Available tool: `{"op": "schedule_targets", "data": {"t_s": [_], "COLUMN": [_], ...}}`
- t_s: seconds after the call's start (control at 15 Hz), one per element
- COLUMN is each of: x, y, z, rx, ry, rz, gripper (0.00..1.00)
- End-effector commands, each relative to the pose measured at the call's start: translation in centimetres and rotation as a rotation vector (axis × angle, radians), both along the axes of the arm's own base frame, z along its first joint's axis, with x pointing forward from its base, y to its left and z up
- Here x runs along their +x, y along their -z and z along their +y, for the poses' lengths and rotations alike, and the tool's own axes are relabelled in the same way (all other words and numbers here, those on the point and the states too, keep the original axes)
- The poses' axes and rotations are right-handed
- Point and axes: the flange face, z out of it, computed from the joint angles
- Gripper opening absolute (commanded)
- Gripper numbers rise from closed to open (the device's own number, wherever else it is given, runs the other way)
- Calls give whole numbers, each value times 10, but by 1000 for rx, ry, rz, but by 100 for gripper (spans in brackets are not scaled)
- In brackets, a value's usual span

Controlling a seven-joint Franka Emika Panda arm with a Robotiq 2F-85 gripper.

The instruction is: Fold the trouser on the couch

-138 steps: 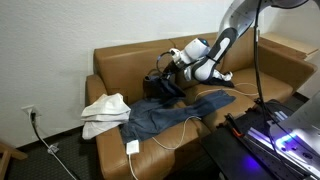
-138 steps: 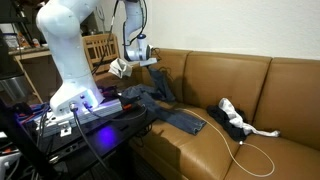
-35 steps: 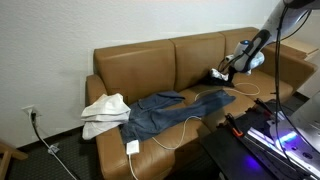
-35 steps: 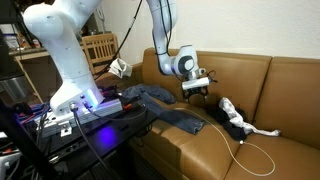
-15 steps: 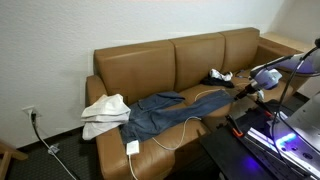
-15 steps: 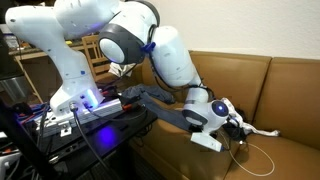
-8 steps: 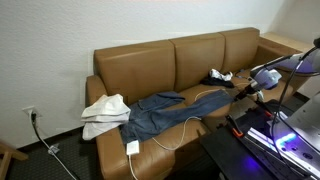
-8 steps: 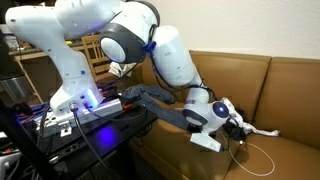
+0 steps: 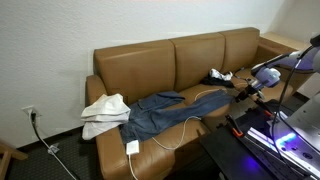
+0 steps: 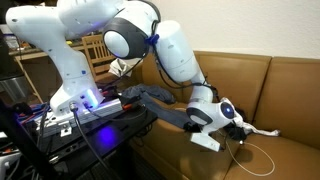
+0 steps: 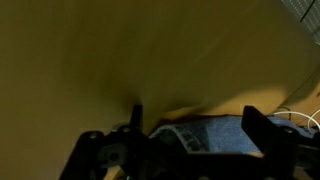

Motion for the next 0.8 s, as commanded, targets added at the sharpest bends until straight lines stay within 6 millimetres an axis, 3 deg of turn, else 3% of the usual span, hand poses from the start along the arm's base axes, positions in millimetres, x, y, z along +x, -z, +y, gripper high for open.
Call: {"op": "schedule_targets", "data": {"t_s": [0.0, 0.73], "x": [2, 5], "y": [0, 0], "z": [0, 5], "rx": [23, 95], "ry": [-10, 17], "rz": [-18, -69], "gripper": [100, 100]}}
